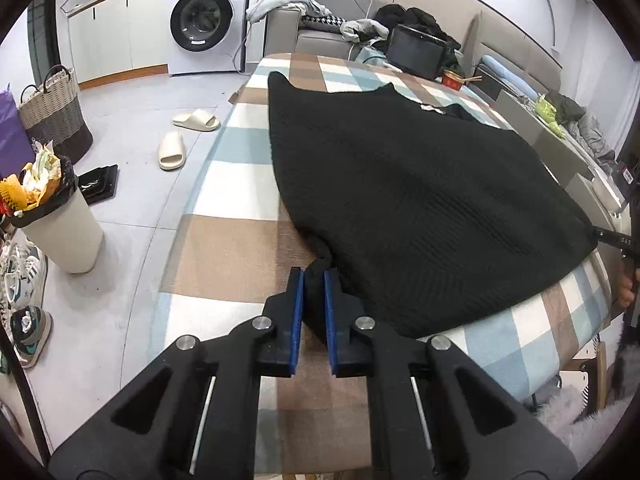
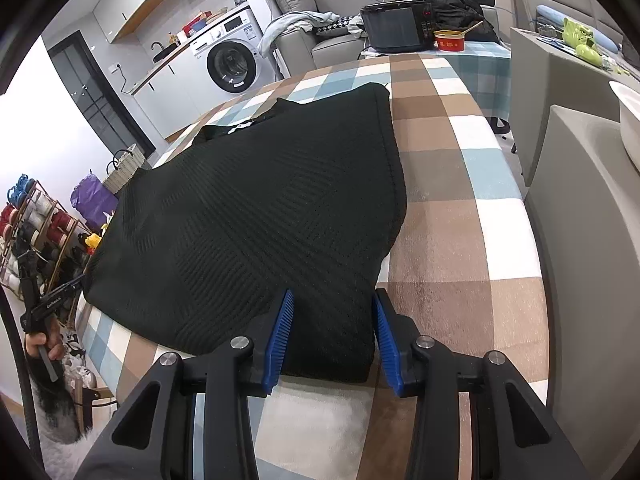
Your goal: Fold small clothes
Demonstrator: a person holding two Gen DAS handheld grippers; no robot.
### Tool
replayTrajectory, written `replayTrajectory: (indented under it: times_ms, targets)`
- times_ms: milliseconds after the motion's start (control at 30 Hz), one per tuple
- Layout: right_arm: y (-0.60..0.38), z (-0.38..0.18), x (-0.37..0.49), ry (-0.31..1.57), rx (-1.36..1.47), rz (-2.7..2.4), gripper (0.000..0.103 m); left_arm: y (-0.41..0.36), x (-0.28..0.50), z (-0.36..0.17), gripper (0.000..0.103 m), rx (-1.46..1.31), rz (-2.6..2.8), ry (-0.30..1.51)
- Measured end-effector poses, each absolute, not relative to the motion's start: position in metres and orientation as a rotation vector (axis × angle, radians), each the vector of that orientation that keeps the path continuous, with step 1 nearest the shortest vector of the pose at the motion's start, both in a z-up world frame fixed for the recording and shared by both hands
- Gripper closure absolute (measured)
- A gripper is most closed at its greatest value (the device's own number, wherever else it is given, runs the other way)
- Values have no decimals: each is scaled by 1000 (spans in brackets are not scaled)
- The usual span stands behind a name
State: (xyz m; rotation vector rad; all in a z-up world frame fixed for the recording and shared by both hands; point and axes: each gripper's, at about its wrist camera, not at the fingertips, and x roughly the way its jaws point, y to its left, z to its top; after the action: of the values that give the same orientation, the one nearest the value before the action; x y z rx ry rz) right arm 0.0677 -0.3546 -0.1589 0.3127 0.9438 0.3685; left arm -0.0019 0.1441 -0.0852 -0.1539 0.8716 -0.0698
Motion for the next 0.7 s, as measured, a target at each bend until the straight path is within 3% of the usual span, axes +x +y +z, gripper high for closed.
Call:
replayTrajectory:
  times_ms: [433,500,600,700]
  targets:
    - [-357,-159,69,943,320,368,60,163,-14,-82,94,-160,-34,921]
    - [-359,-160,67,942,338,377,60,172,-14,-80,79,-206,3,911]
    - [-362,-162,64,934,365,403,60,174,-12,-78,66,-227,32,873]
    - [-364,-168,64,941,405,419,59,171,-6,-81,61,-263,27,870]
